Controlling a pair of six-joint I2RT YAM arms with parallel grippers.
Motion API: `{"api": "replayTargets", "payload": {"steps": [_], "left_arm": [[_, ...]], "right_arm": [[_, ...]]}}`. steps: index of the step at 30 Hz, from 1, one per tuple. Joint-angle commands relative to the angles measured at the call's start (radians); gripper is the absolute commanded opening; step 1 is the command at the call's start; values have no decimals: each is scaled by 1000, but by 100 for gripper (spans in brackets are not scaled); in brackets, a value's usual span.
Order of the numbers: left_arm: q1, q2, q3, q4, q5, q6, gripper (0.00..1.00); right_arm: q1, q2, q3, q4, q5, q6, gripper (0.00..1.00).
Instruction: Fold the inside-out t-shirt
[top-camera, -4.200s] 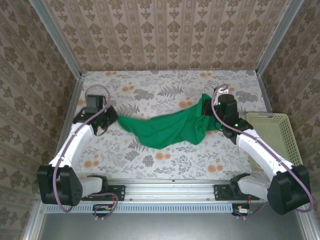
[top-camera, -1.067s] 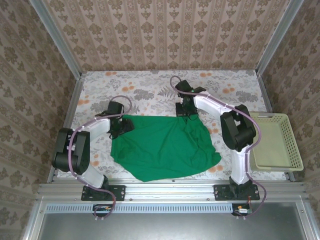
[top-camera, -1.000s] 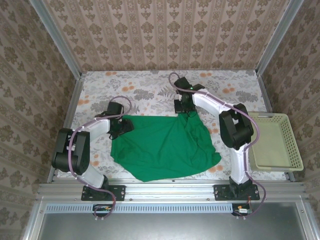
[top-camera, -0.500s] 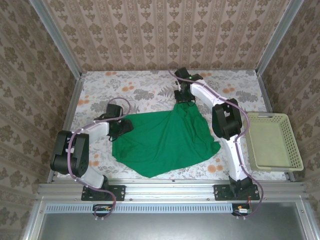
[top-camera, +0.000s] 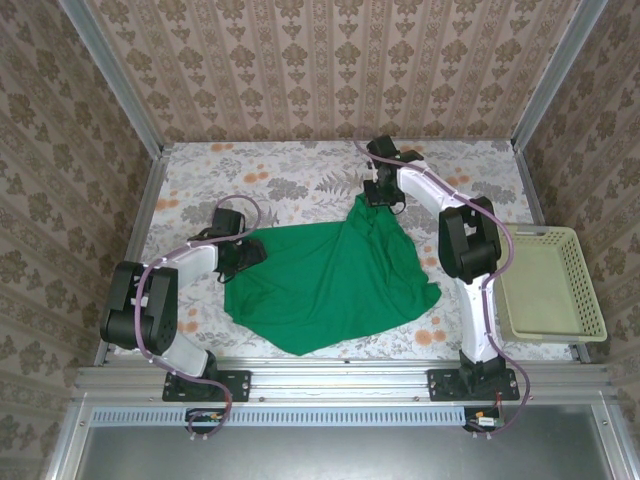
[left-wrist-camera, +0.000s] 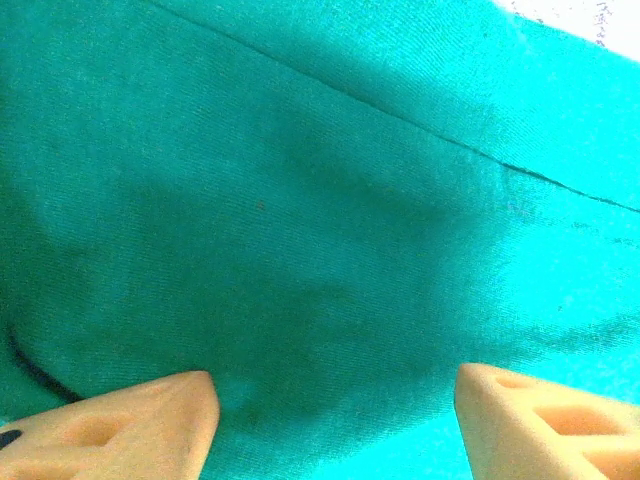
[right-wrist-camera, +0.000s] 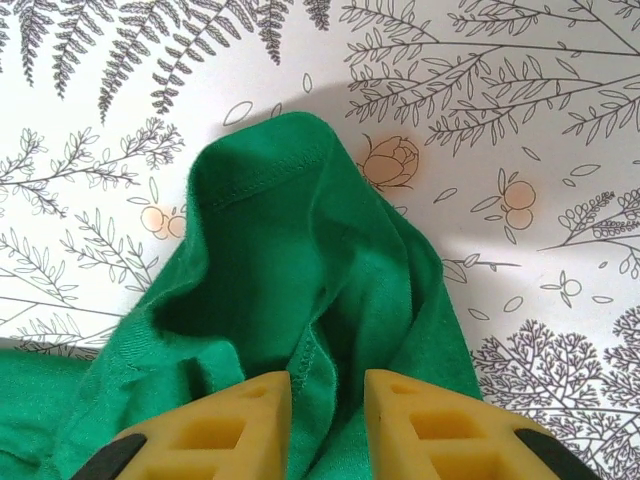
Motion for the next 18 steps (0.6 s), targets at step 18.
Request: {"api": "replayTargets", "payload": {"steps": [18], "left_arm": [[95, -79, 50, -165, 29, -8, 69]], "right_arm": [[3, 74, 146, -103, 91, -21, 0]]}}
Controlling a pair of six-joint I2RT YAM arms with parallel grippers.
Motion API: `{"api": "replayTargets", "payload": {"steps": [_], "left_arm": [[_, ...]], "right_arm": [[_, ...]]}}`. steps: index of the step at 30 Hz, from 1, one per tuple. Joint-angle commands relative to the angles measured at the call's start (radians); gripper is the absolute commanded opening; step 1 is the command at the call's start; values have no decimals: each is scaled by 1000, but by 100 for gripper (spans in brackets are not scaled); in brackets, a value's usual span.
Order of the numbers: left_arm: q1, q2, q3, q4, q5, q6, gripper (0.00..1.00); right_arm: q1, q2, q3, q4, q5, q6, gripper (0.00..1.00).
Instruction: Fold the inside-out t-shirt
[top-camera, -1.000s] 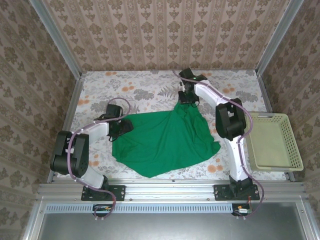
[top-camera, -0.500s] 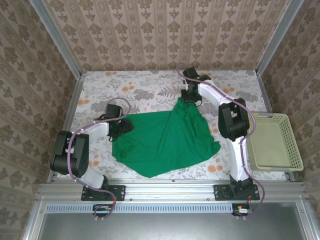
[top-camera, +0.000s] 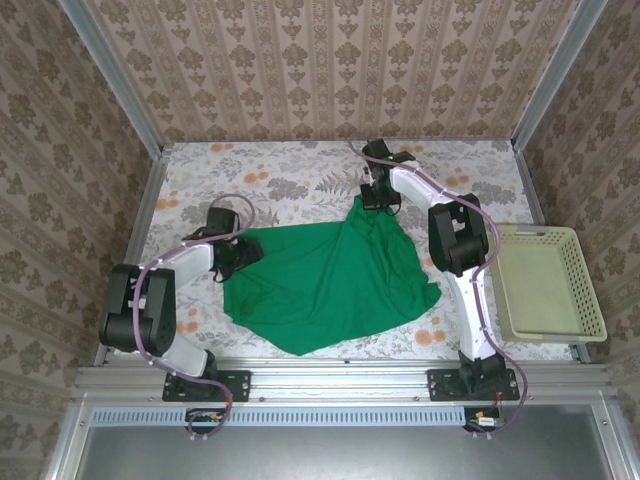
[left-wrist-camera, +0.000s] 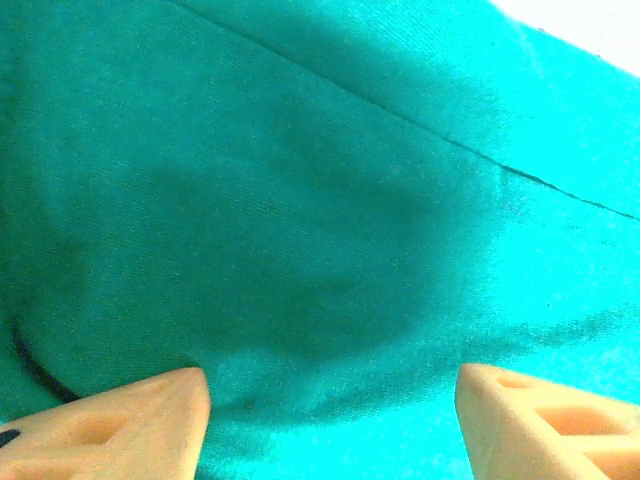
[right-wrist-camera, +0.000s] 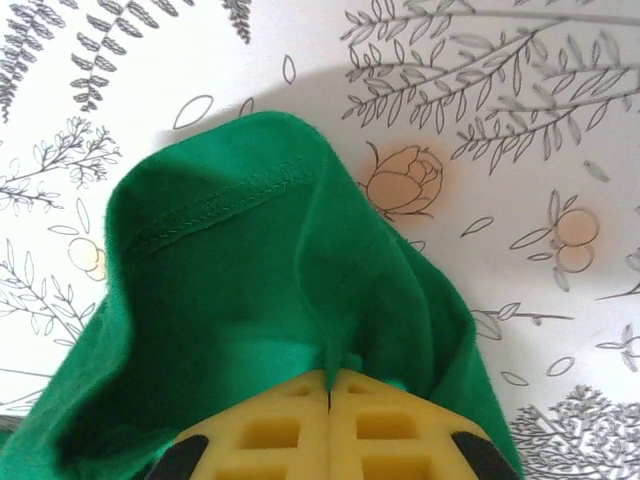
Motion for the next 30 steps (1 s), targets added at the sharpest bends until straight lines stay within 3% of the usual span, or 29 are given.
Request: {"api": "replayTargets", "payload": {"steps": [1, 10, 16, 25, 30], "left_arm": [[63, -74, 59, -136, -38, 4, 70], [248, -34, 251, -241, -139, 10, 73], [225, 97, 372, -232, -69, 29, 66], [210, 200, 376, -220, -73, 17, 59], [210, 244, 368, -160, -10, 11, 51]], "right_arm": [[3, -79, 31, -53, 88, -20, 0], [3, -320, -123, 8, 115, -39, 0], [3, -391, -208, 61, 78, -25, 0], [-5, -456, -267, 90, 91, -18, 0], [-12, -490, -278, 87, 95, -16, 0]]}}
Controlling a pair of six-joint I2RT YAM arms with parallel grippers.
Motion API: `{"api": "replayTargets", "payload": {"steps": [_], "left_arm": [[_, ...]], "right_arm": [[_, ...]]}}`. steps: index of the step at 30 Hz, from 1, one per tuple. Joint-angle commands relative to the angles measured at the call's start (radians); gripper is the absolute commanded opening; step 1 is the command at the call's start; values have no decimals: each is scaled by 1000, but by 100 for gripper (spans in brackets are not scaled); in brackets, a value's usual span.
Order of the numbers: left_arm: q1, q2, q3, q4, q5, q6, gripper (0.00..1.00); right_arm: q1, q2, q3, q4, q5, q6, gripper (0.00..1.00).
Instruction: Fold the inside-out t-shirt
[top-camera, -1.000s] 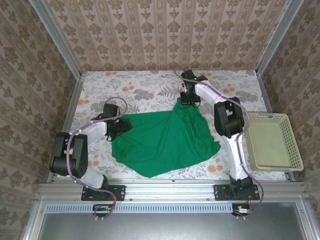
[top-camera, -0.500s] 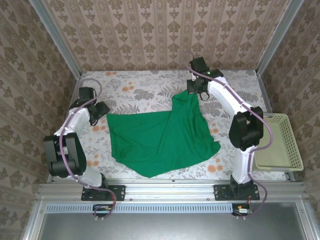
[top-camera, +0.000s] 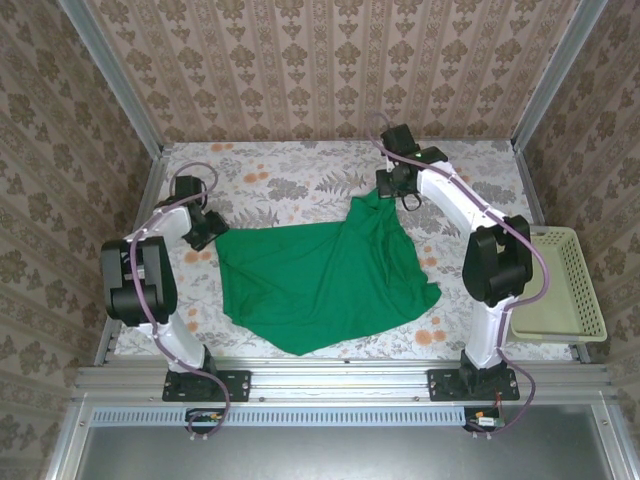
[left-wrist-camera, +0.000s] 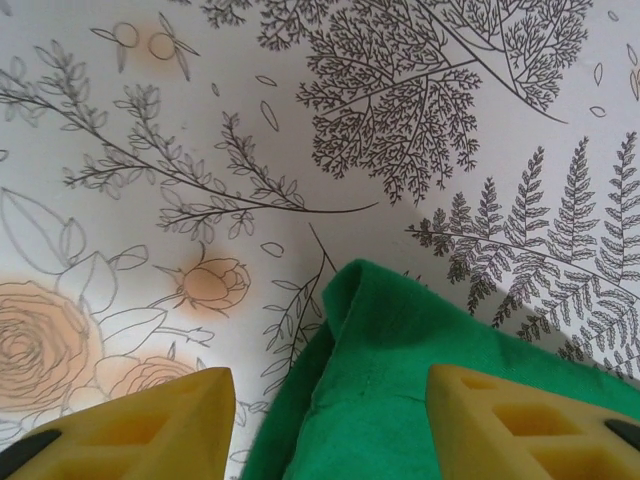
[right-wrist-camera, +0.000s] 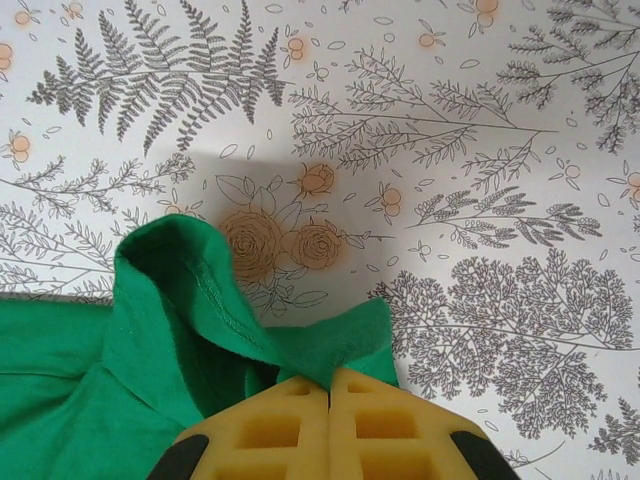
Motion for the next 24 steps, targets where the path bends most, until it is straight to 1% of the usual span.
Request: {"api": "replayTargets", "payload": {"steps": [1, 4, 7, 12, 14, 16, 18, 20, 24], "left_arm": [[0, 31, 14, 44, 61, -1, 49], [0, 50, 17, 61, 87, -6, 41], [3, 63, 27, 65, 108, -7, 31], [13, 30, 47, 63, 154, -21, 6], [15, -17, 60, 58, 175, -27, 0], [19, -82, 78, 51, 198, -33, 0], [35, -180, 82, 81, 244, -45, 0], [64, -283, 75, 132, 306, -73, 0], [153, -510, 54, 271, 440, -163, 0]], "right_arm": [[-9, -69, -10, 10, 10, 9, 0], [-18, -89, -20, 6, 16, 18, 0], [-32, -108, -28, -2, 18, 31, 0], [-55, -149, -25, -25, 34, 48, 0], [-66, -176, -11, -44, 51, 47, 0], [-86, -209, 14, -70, 64, 48, 0], [-109, -253, 61, -104, 84, 42, 0], [-112, -299, 124, -138, 146, 14, 0], [-114, -400, 284, -201, 269, -37, 0]]}}
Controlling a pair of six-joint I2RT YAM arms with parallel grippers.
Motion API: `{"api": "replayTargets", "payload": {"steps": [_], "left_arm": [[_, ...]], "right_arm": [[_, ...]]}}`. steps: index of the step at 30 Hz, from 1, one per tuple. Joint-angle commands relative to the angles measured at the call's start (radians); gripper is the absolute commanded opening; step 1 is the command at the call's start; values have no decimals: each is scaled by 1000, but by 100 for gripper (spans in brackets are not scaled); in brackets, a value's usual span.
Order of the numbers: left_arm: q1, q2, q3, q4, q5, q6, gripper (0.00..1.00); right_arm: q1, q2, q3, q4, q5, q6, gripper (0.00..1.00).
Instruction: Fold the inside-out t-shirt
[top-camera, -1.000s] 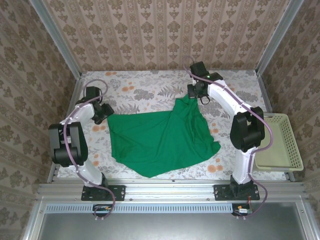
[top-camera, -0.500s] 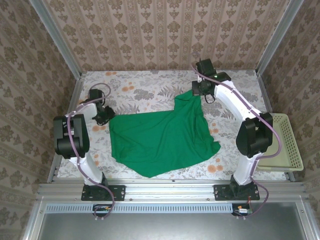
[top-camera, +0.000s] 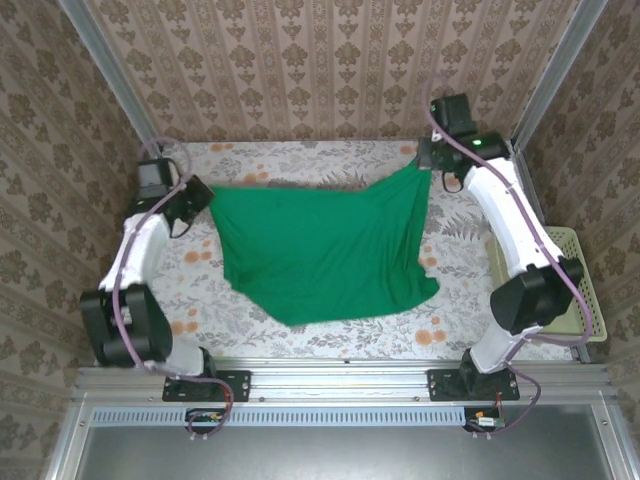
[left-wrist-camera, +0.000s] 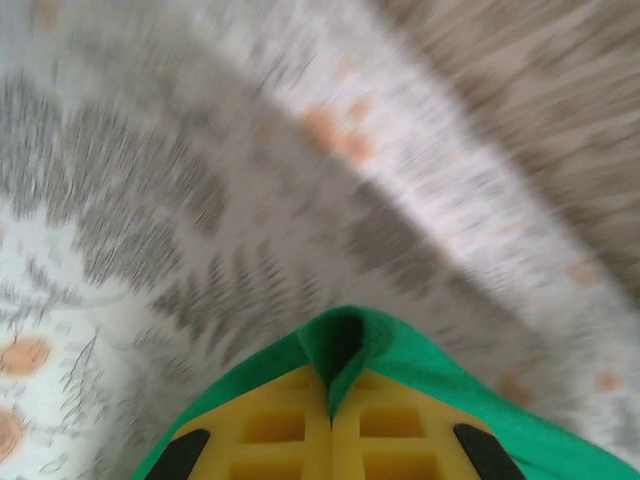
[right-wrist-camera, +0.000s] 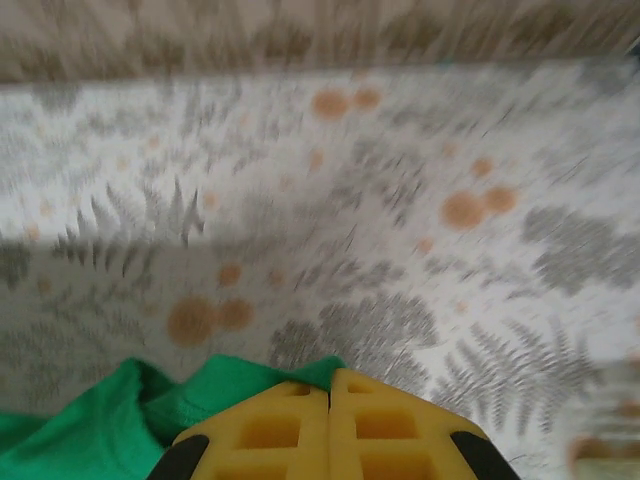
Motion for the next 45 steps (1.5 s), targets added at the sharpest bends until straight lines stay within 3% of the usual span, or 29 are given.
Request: {"api": "replayTargets", "payload": {"steps": [1, 4, 8, 10, 14, 21, 30, 36, 41, 45], "left_arm": [[70, -181, 27, 147, 142, -88, 0], [82, -309, 50, 183, 174, -83, 0], [76, -389, 44, 211, 215, -81, 0], [74, -386, 60, 151, 208, -65, 0], [74, -403, 65, 132, 250, -57, 0], [75, -528, 73, 118, 286, -2, 0], [74, -733, -45, 237, 362, -36, 0], [55, -849, -31, 165, 339, 13, 0], [43, -814, -73, 192, 291, -8, 0], [12, -651, -135, 249, 264, -26, 0]], "right_arm": [[-2, -158, 147, -62, 160, -53, 0], [0, -281, 187, -22, 175, -63, 0], [2, -406, 177, 53, 92, -58, 0], [6, -422, 173, 66, 26, -66, 0], [11, -413, 227, 1, 41, -63, 0], [10, -513, 208, 52, 5, -76, 0], [11, -599, 253, 67, -16, -86, 0], [10, -666, 263, 83, -22, -83, 0], [10, -627, 261, 126, 22, -108, 0], [10, -487, 262, 144, 55, -132, 0]]}}
